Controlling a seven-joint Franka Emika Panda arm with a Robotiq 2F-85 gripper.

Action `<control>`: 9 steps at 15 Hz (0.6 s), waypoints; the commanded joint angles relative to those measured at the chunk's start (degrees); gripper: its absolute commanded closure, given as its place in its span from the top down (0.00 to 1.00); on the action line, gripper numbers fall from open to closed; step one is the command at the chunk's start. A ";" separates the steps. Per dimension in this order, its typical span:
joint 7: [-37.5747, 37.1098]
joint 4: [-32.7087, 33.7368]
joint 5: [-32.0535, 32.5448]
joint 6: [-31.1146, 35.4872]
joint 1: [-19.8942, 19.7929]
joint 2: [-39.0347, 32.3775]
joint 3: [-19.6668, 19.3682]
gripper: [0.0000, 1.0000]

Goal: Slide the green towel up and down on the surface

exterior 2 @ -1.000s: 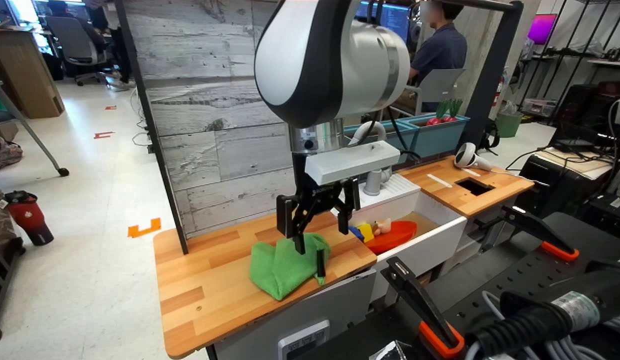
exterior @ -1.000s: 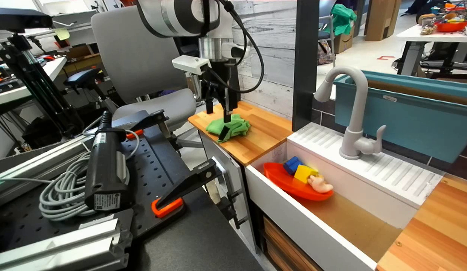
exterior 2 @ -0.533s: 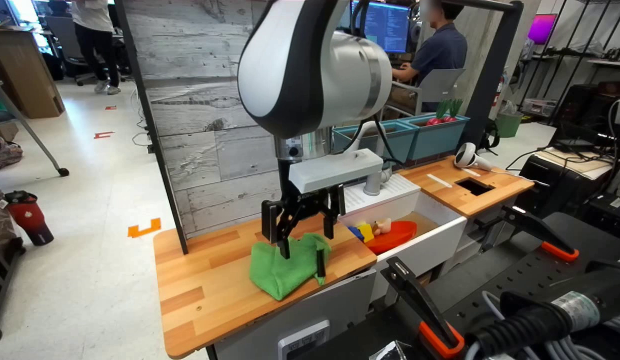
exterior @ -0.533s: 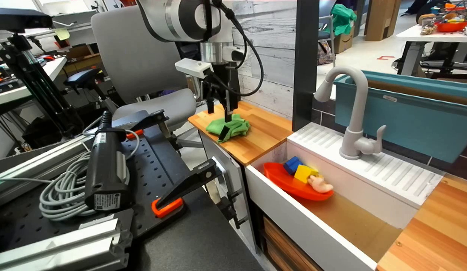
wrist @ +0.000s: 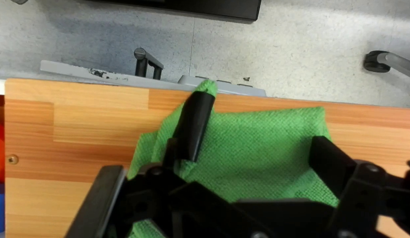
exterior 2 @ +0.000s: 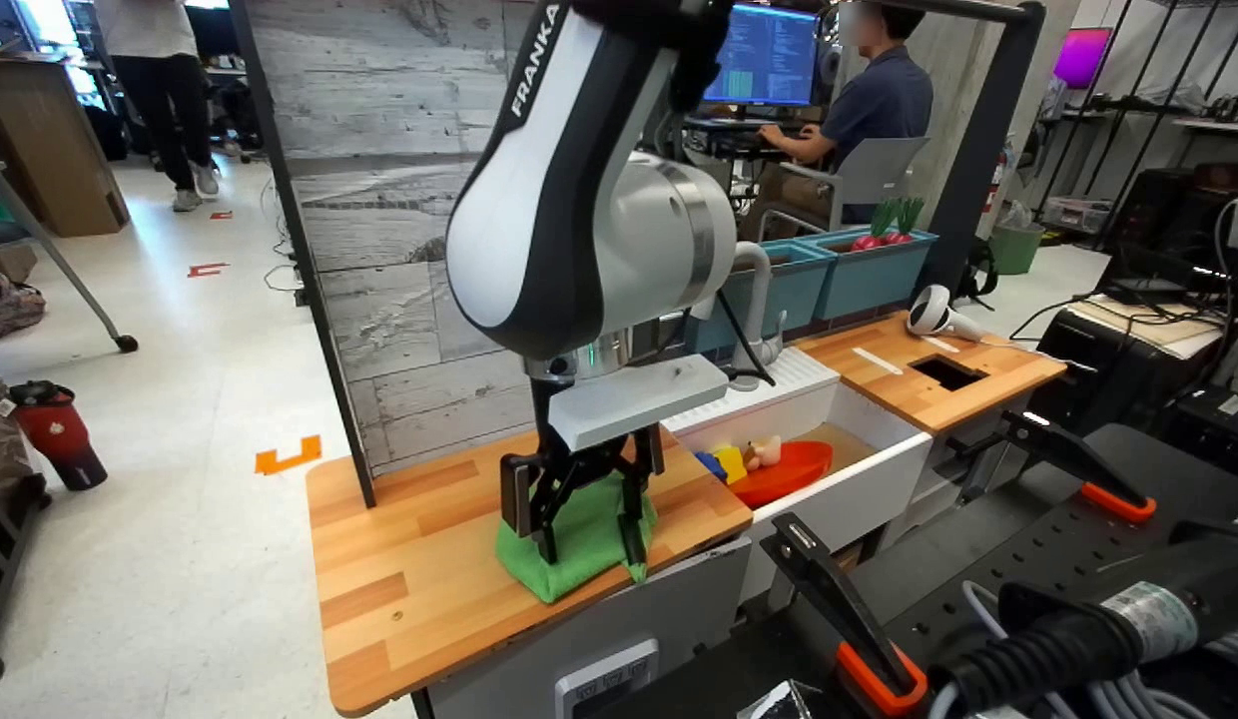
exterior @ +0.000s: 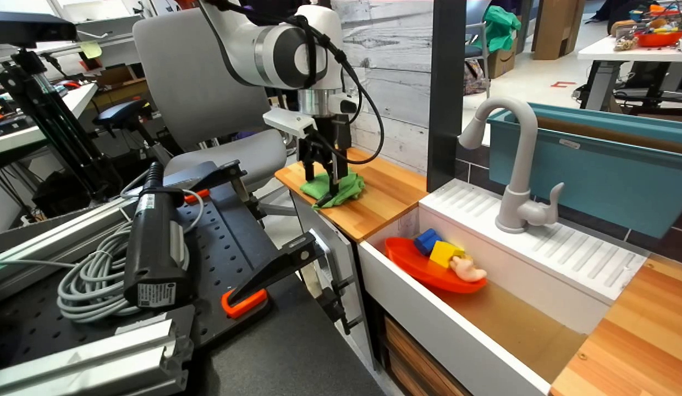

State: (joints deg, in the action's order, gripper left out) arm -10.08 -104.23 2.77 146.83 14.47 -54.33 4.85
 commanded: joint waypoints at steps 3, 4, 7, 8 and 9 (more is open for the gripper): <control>0.25 9.56 -0.44 0.65 0.93 -7.00 -0.66 1.00; 0.26 10.96 -0.58 0.49 0.83 -7.95 -0.59 1.00; 0.15 14.73 -0.86 0.28 0.56 -10.04 -0.65 1.00; 0.21 15.75 -1.11 0.24 0.23 -10.33 -0.54 1.00; 0.25 16.62 -1.45 0.36 -0.16 -10.50 -0.43 1.00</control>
State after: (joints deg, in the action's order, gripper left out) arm -10.09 -92.50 2.65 146.85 14.68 -62.03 4.54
